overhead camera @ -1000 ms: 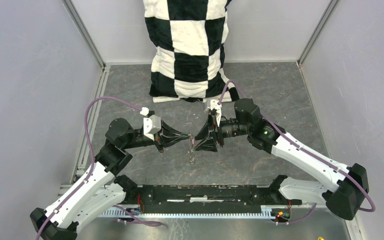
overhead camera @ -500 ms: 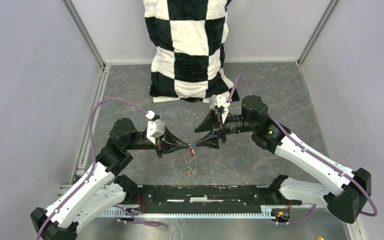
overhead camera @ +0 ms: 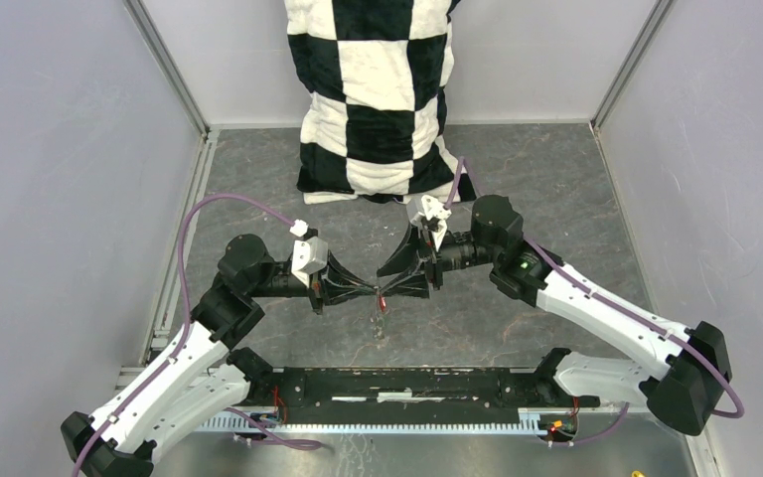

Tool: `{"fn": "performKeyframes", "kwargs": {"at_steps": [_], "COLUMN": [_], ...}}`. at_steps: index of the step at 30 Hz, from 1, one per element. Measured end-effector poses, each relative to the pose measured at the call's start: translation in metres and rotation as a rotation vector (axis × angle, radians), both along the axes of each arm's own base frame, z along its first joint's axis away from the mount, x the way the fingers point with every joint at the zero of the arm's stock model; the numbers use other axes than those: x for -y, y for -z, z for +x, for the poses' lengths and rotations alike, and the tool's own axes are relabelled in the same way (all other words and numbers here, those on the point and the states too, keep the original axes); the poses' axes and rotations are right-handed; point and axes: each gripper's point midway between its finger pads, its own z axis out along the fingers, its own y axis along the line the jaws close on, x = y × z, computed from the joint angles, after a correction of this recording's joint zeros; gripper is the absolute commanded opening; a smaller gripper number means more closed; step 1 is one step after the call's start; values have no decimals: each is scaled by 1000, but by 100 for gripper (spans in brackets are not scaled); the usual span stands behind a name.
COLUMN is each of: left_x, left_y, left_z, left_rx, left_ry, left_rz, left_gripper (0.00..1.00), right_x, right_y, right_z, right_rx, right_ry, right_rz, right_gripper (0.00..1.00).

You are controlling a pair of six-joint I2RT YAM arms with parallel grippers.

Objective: Put the keys on the keyring

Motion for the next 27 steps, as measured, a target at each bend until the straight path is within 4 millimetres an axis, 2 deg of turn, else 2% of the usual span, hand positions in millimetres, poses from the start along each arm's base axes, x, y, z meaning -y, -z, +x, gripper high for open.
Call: {"fn": "performKeyframes", "kwargs": {"at_steps": [4,8,9,11,13,16,17,22,24,26,27], "left_x": [0,0,0,0,0,0,0,0,0,0,0], "left_y": [0,0,0,0,0,0,-1,-2,-1,-1,1], "left_z": [0,0,0,0,0,0,0,1,1,1,1], "left_rx": [0,0,0,0,0,2,3,6,6,2,-3], "left_ry": [0,0,-1,-2,-1,-1,-1,-3,-5,-6,-8], "left_rz": [0,0,0,0,0,-1,-2,-5,-4,-2,3], "left_gripper": [2,2,2,2,2,2,2,2,2,10,18], "right_x": [-3,-3,-3,-3,-3,-3,-3,-3,-3,-3,-3], "right_y": [6,5,5,5,5,6,6,7,7,8,9], "right_z": [0,-1,-1,-3,-3,-3,-3,-3,-4,-4,-3], "right_rx": [-14,-11,-12,-12,-17,-14,-13,-9,-6,-4,-3], "right_ry": [-11,-15,-17,-24,-26,-25,-25,-28,-31,-29,-26], "right_rz": [-12,-10,-11,-10,-11,-13,-13,-14,-15,-18,-24], "right_gripper": [40,13,9,14,27,31,28,1,0,1,1]}}
